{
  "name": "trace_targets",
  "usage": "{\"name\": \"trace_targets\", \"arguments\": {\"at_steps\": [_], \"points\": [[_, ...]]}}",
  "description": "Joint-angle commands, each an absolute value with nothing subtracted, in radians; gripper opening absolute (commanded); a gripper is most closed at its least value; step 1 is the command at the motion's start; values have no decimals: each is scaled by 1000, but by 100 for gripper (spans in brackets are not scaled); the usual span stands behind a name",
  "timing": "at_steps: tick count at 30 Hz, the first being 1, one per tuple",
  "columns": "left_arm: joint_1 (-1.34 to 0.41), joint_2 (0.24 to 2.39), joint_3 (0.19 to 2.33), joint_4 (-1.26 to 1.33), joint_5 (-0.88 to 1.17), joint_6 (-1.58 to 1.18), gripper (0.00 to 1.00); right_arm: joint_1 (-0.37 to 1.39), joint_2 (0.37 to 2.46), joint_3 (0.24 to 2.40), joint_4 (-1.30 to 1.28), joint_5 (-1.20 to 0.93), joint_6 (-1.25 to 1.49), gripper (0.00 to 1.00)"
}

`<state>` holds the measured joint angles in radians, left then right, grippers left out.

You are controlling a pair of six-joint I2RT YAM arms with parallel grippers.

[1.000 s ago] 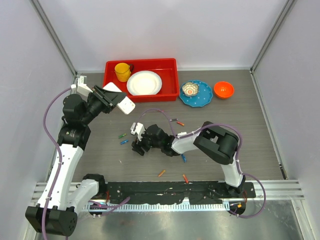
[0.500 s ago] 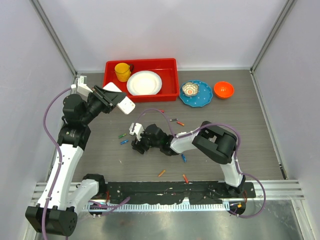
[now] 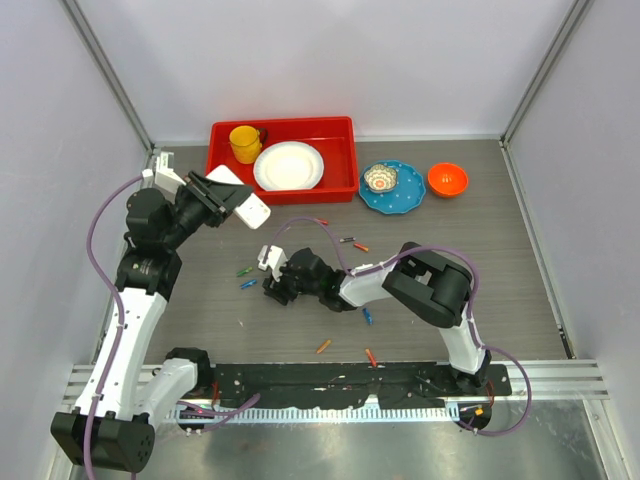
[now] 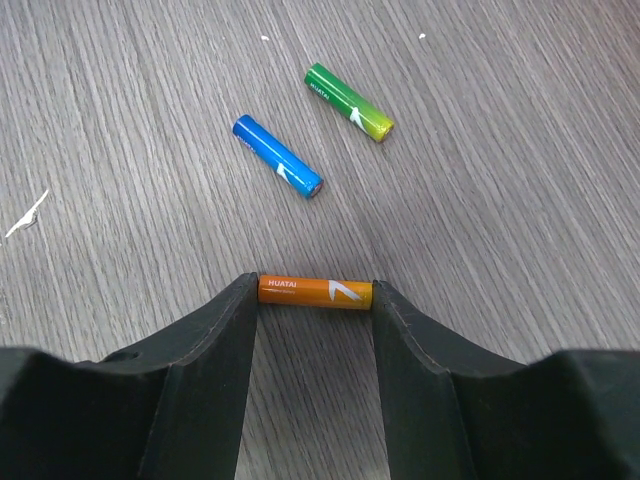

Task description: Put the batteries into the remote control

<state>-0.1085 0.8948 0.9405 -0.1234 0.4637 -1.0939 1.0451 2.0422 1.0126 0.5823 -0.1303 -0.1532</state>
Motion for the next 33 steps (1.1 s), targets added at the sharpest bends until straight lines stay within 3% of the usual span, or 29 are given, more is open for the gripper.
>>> {"name": "trace_targets", "arguments": {"at_steps": [1, 10, 16, 23, 33], "points": [[-104, 888, 936, -81, 466, -1094, 0, 1055, 2068, 1014, 565, -92, -172, 37], [-104, 885, 927, -80, 466, -1092, 0, 1054, 1993, 945, 623, -3, -124, 31], [-104, 885, 917, -69, 460, -1095, 0, 1045, 1840, 855, 632, 198, -16, 30], [-104, 887, 879, -35, 459, -1120, 0, 1046, 1686, 827, 414, 543, 329, 30], [-104, 877, 850, -37, 445, -1123, 0, 1072, 1695, 877, 89, 693, 776, 29]]}}
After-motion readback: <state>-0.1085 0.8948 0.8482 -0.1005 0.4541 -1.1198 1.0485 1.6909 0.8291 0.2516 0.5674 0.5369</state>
